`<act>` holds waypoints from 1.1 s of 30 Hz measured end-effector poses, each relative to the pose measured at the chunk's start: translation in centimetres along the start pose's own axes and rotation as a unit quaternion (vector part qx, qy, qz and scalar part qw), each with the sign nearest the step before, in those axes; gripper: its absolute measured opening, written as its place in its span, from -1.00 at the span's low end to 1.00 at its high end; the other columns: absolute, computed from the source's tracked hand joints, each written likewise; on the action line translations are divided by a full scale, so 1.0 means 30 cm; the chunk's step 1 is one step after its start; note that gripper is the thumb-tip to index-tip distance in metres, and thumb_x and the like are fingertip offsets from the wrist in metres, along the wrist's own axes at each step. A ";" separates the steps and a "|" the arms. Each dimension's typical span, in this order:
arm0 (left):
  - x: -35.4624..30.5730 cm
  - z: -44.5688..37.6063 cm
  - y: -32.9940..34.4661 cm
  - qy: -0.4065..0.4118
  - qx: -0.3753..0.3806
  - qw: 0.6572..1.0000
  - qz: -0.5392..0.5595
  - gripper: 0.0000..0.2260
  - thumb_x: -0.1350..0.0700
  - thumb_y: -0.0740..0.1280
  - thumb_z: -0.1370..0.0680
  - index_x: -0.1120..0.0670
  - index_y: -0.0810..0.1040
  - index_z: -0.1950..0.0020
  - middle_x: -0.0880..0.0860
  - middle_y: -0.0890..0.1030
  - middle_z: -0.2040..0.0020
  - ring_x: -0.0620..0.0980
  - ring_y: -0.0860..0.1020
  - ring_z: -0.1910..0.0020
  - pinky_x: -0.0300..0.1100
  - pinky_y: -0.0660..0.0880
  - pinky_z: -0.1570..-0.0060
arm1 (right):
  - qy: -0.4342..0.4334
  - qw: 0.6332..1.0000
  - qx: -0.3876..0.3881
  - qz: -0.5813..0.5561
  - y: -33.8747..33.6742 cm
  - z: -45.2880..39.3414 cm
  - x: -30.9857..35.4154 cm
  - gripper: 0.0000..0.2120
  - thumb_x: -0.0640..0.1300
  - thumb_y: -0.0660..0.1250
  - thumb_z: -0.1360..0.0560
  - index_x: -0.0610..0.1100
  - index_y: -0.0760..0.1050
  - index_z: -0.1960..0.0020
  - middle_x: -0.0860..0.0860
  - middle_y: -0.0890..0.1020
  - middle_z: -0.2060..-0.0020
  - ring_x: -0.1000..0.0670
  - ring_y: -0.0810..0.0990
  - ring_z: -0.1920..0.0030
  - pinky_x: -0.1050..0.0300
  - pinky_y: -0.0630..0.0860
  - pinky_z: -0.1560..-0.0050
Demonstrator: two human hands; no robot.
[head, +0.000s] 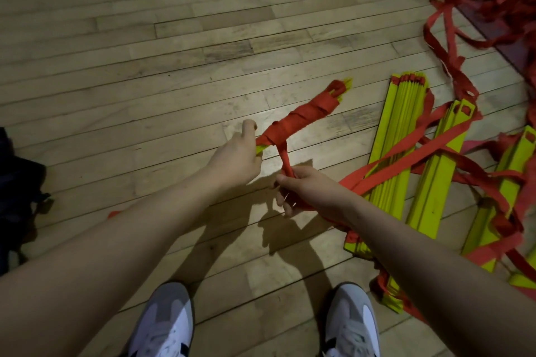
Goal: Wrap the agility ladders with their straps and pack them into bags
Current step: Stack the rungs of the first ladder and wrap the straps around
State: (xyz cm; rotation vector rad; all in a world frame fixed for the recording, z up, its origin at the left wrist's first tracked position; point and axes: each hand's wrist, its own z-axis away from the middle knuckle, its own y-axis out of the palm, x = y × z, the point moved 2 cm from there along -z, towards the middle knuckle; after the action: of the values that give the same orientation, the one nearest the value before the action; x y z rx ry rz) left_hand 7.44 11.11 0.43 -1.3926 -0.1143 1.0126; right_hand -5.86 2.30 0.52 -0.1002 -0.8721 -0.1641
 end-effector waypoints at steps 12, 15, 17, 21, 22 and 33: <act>0.006 0.019 -0.014 0.137 0.061 0.983 -0.109 -0.67 -0.01 0.44 -0.41 0.06 0.34 0.03 -0.03 0.36 0.09 0.03 0.46 0.13 -0.06 0.47 0.20 | -0.010 0.998 -0.046 -0.036 -0.027 -0.013 -0.044 -0.56 0.16 0.08 -0.63 -0.19 0.45 0.10 0.01 0.40 0.47 0.07 0.31 0.52 0.19 0.34 0.43; -0.001 0.026 -0.008 0.143 0.044 0.987 -0.063 -0.67 0.10 0.42 -0.44 0.05 0.26 0.02 -0.01 0.35 0.06 0.04 0.45 0.13 -0.09 0.41 0.25 | -0.035 0.995 -0.074 -0.056 -0.003 -0.020 -0.036 -0.57 0.10 0.07 -0.65 -0.18 0.43 0.19 0.01 0.37 0.50 0.07 0.27 0.52 0.23 0.29 0.47; -0.002 0.027 -0.003 0.126 0.052 0.988 -0.070 -0.68 0.12 0.39 -0.49 0.09 0.28 -0.09 0.04 0.43 0.02 0.05 0.47 0.11 -0.10 0.40 0.23 | -0.035 0.990 -0.113 -0.070 0.010 -0.028 -0.030 -0.55 0.08 0.07 -0.65 -0.16 0.38 0.30 0.01 0.31 0.53 0.07 0.23 0.54 0.25 0.20 0.49; -0.007 0.028 0.012 0.108 0.050 0.986 -0.119 -0.55 0.12 0.36 -0.53 0.16 0.21 -0.31 0.15 0.55 -0.03 0.16 0.55 0.06 -0.03 0.49 0.17 | -0.018 0.985 -0.157 -0.075 0.017 -0.039 -0.018 -0.52 0.07 0.10 -0.65 -0.12 0.28 0.38 0.03 0.25 0.56 0.08 0.19 0.56 0.24 0.14 0.51; -0.007 0.025 0.012 0.102 0.045 0.986 -0.128 -0.53 0.12 0.36 -0.53 0.16 0.20 -0.33 0.16 0.55 -0.03 0.16 0.55 0.06 -0.03 0.49 0.17 | -0.014 0.984 -0.160 -0.077 0.017 -0.042 -0.015 -0.53 0.07 0.10 -0.65 -0.13 0.31 0.37 0.03 0.26 0.56 0.08 0.20 0.56 0.24 0.16 0.50; 0.080 -0.007 0.009 -0.070 -0.016 0.997 -0.019 -0.41 0.02 0.42 -0.50 0.11 0.18 -0.39 0.12 0.51 -0.02 0.15 0.56 0.03 0.02 0.54 0.11 | 0.037 0.998 0.029 0.032 0.017 -0.025 -0.043 -0.80 -0.19 0.16 -0.64 -0.30 0.46 -0.13 -0.07 0.62 0.30 -0.01 0.59 0.29 0.17 0.56 0.25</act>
State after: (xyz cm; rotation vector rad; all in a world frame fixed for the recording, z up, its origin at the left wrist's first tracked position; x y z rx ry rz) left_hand 8.85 12.45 -0.99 -1.3424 -0.2621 1.0802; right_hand -6.01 2.80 -0.96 -0.0676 -0.7987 -0.0824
